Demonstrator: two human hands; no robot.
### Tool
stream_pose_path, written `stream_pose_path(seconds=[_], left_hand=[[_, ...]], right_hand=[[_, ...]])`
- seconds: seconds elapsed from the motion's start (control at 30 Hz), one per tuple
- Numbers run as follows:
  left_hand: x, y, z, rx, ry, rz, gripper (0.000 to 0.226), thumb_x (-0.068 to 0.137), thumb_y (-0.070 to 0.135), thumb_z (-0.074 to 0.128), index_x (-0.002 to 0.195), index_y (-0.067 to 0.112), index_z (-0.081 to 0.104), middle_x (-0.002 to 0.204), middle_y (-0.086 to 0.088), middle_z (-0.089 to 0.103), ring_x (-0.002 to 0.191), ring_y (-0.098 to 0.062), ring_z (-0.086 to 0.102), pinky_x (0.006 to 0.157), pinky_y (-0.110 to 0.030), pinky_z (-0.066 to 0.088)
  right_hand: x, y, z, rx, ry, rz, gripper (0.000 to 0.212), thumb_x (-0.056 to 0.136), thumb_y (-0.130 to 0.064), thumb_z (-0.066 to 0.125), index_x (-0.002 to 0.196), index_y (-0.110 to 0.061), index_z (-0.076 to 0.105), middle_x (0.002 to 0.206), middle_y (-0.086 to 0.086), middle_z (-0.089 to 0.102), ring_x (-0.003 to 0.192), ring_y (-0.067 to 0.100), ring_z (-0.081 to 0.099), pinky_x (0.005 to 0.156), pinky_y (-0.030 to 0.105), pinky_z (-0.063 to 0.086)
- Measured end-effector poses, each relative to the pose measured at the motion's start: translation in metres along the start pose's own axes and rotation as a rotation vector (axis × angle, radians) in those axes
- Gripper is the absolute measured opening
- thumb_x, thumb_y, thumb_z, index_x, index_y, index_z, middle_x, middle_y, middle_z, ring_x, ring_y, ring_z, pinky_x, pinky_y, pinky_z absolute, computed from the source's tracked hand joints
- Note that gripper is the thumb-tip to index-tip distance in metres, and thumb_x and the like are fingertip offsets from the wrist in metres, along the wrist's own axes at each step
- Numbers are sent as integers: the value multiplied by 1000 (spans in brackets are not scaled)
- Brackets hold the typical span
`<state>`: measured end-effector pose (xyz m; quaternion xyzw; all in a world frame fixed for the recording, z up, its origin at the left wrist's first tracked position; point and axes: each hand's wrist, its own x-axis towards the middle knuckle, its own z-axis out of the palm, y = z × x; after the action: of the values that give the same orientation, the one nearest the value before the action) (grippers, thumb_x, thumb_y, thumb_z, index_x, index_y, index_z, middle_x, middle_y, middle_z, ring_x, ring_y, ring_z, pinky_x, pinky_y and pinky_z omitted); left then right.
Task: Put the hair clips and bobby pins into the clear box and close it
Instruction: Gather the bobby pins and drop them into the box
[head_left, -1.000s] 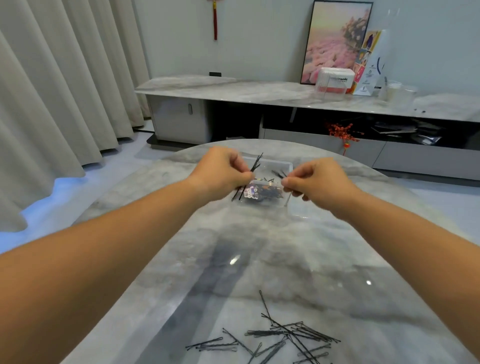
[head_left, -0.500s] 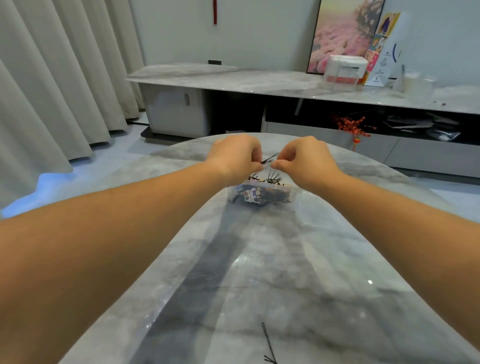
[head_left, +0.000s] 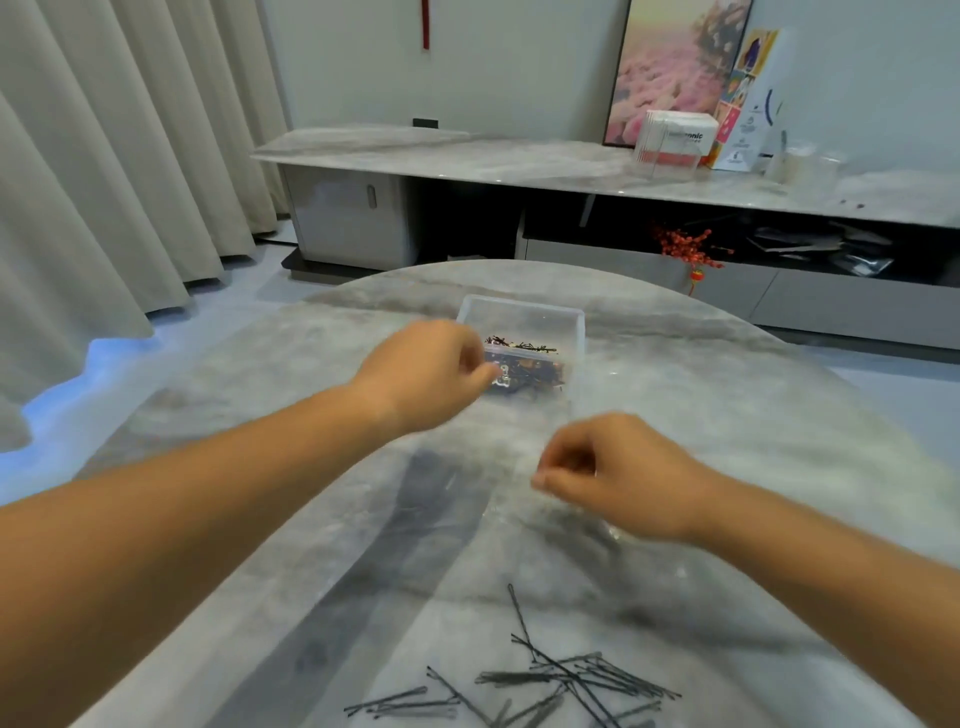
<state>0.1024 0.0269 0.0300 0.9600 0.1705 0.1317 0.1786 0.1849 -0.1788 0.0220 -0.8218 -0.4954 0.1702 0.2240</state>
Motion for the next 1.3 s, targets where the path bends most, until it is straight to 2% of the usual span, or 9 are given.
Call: stream_pose_path(seconds=[0.13, 0.27, 0.4, 0.53, 0.7, 0.87, 1.03, 1.17, 1.3], left_hand=[[-75, 7, 5, 117, -276, 32, 28, 88, 46, 59, 79, 21, 68, 73, 8, 64, 73, -17, 60, 67, -31, 51], [-136, 23, 4, 121, -515, -2, 28, 83, 58, 57, 85, 30, 60, 82, 13, 60, 77, -12, 55, 69, -27, 47], [-175, 42, 1, 182, -711, -23, 67, 65, 78, 64, 112, 32, 54, 104, 13, 50, 96, -13, 53, 83, -31, 49], [-189, 53, 0, 186, -795, -15, 86, 57, 62, 84, 126, 30, 46, 119, 10, 48, 110, -15, 51, 94, -32, 47], [-184, 54, 5, 176, -725, -19, 67, 64, 43, 87, 121, 28, 55, 113, 7, 57, 101, -17, 56, 80, -30, 49], [-176, 56, 9, 65, -705, -78, 39, 66, 35, 88, 100, 25, 71, 80, 15, 57, 70, -7, 51, 55, -22, 38], [-163, 57, 13, 92, -740, -55, 22, 72, 33, 83, 89, 22, 76, 69, 13, 62, 63, -5, 54, 56, -23, 42], [-158, 55, 17, 125, -789, -27, 14, 79, 31, 78, 88, 21, 75, 86, 4, 72, 73, -12, 59, 67, -27, 49], [-158, 53, 21, 164, -842, 9, 12, 86, 33, 70, 91, 22, 71, 83, 8, 64, 79, -16, 60, 68, -28, 47]], right_hand=[[-51, -5, 30, -150, -228, -26, 36, 82, -55, 61, 104, -27, 67, 92, -7, 62, 85, 10, 59, 81, 31, 51], [-77, -12, 40, -239, -346, -49, 54, 78, -65, 60, 121, -33, 55, 106, -6, 47, 105, 15, 47, 92, 31, 44], [-98, -11, 38, -226, -393, -29, 74, 62, -65, 74, 125, -38, 48, 114, -11, 43, 112, 13, 44, 95, 31, 44], [-116, -9, 39, -256, -420, -7, 87, 55, -55, 82, 129, -40, 39, 117, -15, 36, 115, 12, 41, 97, 32, 44], [-120, -6, 41, -133, -337, 7, 69, 64, -43, 85, 123, -33, 51, 109, -17, 41, 103, 5, 46, 89, 18, 41], [-113, -5, 44, -18, -236, 86, 39, 67, -32, 86, 101, -26, 67, 93, -12, 59, 79, 4, 58, 74, 20, 52], [-106, -5, 45, -36, -259, 119, 15, 74, -23, 80, 88, -22, 74, 70, -11, 67, 61, -1, 61, 59, 12, 46], [-104, -7, 43, -78, -293, 121, 10, 77, -25, 78, 85, -21, 74, 69, -12, 67, 70, 7, 67, 64, 18, 51], [-106, -8, 41, -120, -316, 93, 9, 81, -26, 72, 87, -20, 72, 73, -10, 66, 73, 10, 65, 70, 25, 54]])
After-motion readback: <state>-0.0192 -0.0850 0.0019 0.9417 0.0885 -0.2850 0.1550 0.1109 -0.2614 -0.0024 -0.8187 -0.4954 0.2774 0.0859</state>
